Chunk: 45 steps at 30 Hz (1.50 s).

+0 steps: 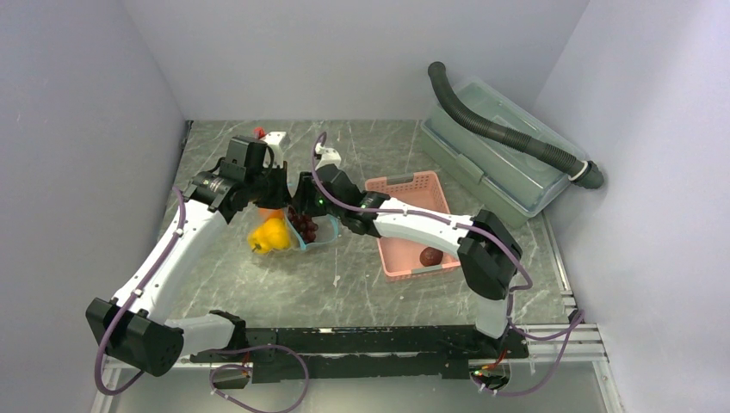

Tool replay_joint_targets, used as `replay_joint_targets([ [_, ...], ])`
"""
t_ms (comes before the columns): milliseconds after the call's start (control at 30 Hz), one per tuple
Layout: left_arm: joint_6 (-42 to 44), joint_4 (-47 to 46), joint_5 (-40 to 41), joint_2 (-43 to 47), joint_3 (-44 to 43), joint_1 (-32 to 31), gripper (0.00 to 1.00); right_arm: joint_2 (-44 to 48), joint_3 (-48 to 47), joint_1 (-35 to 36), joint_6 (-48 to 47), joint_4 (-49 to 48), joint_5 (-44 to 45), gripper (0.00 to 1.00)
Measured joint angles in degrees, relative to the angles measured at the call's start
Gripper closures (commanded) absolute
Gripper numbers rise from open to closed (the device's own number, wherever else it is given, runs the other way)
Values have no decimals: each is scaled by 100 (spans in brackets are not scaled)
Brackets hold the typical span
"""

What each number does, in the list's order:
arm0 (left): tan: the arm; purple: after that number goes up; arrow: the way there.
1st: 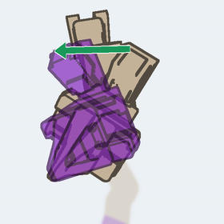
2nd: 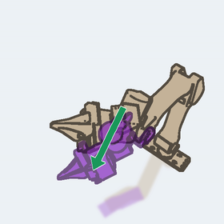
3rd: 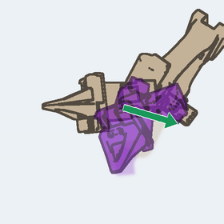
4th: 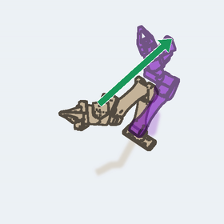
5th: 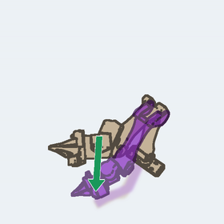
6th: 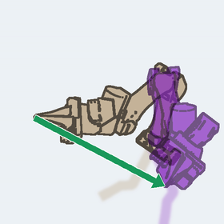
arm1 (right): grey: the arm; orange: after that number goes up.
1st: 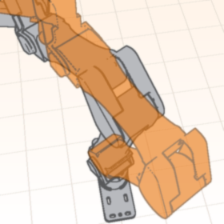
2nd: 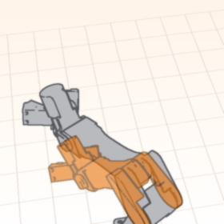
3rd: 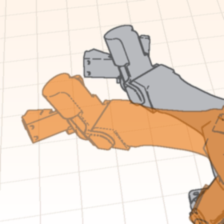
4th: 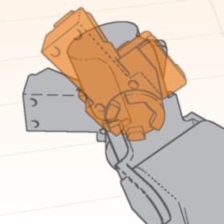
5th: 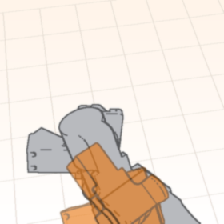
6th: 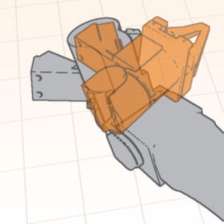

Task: Place the food in the zip-top bag and seal the zipper
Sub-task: Place the fake fruit in the zipper food storage bag, then pick up the fake fruit from the bin.

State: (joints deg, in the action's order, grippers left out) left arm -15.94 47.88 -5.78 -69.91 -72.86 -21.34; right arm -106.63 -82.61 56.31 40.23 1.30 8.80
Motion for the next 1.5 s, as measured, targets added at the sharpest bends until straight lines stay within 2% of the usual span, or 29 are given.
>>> replay_joint_targets([
  [267,0,0,0,0,0,0,100,229,90,-2,-146,223,-35,55],
  [667,0,0,2,0,0,0,100,1784,848,-2,-546,516,118,50],
  [967,0,2,7,-4,0,0,100,2798,1416,-76,-986,1429,535,46],
  [1200,0,-2,7,-7,11,0,100,3414,1729,-372,-1187,2162,896,38],
  [1500,0,-2,4,-9,28,0,100,3700,2039,-774,-1165,3141,1117,30],
])
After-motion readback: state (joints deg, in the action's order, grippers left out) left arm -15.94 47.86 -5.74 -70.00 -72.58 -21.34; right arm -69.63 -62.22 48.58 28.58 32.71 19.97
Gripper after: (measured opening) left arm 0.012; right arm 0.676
